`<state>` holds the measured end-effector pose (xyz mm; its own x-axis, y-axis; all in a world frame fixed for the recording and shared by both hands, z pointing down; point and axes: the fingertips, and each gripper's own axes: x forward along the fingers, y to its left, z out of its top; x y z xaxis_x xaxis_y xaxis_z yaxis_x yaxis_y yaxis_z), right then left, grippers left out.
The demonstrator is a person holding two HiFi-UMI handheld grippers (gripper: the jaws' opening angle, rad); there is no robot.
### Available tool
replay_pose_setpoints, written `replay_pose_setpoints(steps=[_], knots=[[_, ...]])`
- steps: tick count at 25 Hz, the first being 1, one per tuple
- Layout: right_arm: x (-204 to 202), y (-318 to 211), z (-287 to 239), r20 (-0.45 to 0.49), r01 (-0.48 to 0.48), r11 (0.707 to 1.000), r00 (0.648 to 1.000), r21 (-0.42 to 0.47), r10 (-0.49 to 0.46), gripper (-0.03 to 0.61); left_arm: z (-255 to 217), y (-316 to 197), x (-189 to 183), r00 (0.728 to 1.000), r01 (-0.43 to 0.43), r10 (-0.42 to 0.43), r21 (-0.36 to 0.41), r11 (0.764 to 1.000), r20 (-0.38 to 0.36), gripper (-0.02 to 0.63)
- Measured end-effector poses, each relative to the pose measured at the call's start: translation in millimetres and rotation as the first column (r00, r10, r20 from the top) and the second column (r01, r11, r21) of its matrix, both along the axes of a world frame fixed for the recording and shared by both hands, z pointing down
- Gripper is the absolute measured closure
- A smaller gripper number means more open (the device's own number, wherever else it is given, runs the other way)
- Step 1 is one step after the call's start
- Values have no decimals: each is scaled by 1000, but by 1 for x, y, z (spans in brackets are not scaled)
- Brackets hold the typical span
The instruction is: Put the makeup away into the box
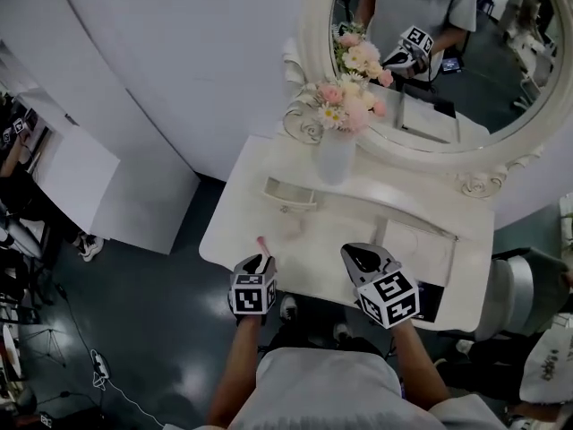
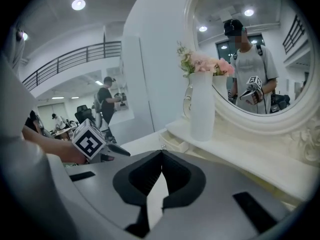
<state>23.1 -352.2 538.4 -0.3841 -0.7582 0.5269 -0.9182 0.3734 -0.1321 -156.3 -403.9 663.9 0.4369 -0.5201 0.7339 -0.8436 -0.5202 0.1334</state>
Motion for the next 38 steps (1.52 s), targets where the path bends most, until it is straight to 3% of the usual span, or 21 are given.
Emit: replay_pose_setpoints(steps=[4, 9, 18, 23, 28, 33, 36, 38], knots=[[3, -2, 8, -9, -32, 999, 999, -21, 32, 577, 19, -12, 6, 1000, -27, 27, -35, 999, -1, 433], [6, -1, 19, -18, -68, 996, 998, -54, 67, 577, 43, -17, 10, 998, -44, 47, -64, 997, 39, 433], [-5, -1, 25, -23, -101, 993, 995, -68, 100, 577, 59, -21, -1, 992, -61, 65, -47, 997, 111, 430], [-8, 5, 26, -21, -135, 989, 991, -67, 134, 577, 58, -18, 5, 981, -130, 131, -20, 991, 145, 430], [-11, 9, 29, -11, -177, 982, 984, -60, 176, 577, 58, -17, 7, 962, -211, 210, -11, 977, 172, 483], [-6, 19, 29, -4, -242, 969, 970, -51, 242, 577, 59, -17, 8, 957, -240, 239, -16, 971, 163, 501], [-5, 27, 30, 5, -274, 960, 961, -48, 275, 577, 58, -20, 3, 954, -249, 247, -11, 968, 169, 558], [-3, 33, 31, 13, -295, 954, 955, -49, 296, 577, 58, -20, 2, 946, -271, 268, -11, 963, 180, 561]])
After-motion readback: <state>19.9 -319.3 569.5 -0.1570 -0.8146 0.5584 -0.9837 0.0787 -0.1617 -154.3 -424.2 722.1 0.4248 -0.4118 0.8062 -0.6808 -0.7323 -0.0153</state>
